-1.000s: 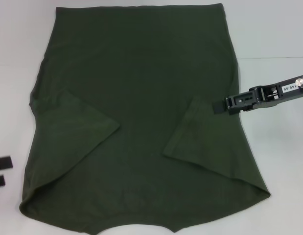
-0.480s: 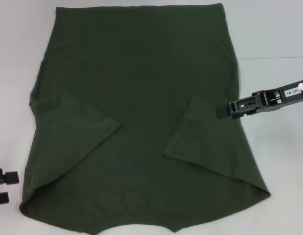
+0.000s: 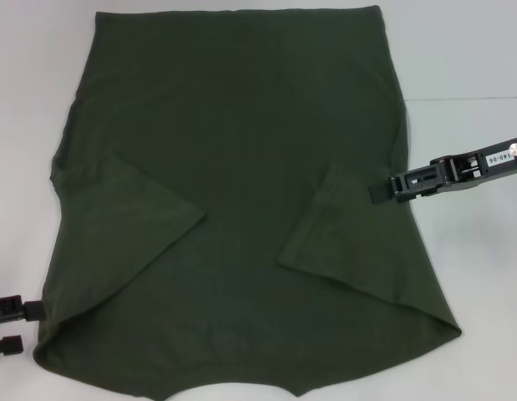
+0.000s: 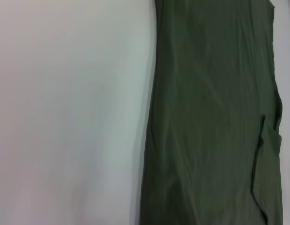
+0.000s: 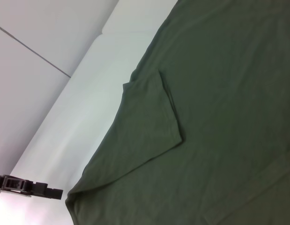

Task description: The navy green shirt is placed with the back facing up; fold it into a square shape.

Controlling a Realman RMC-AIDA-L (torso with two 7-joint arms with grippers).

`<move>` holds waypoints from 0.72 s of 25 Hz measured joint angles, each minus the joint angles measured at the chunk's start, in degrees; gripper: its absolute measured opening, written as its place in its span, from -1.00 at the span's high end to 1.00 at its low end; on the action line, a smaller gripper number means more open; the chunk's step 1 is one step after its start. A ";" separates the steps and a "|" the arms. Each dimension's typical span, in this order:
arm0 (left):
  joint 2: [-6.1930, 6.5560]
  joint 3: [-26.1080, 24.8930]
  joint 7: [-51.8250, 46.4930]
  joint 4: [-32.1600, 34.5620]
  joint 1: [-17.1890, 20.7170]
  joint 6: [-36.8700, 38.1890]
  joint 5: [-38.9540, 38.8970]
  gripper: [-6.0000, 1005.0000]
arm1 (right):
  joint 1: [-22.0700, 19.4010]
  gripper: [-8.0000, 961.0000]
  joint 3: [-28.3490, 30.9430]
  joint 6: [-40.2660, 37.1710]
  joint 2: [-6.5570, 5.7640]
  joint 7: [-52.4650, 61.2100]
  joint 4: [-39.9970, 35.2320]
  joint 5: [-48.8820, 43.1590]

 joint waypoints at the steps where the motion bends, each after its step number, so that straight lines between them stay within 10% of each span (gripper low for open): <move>1: -0.01 0.21 -0.01 -0.26 -0.08 -0.24 0.00 -0.76 | -0.02 -0.91 0.00 0.02 0.01 -0.02 0.01 0.00; 18: -0.84 2.35 -0.84 -1.98 -1.66 -4.03 1.36 -0.76 | -0.48 -0.91 0.11 0.83 0.37 -0.49 0.14 0.01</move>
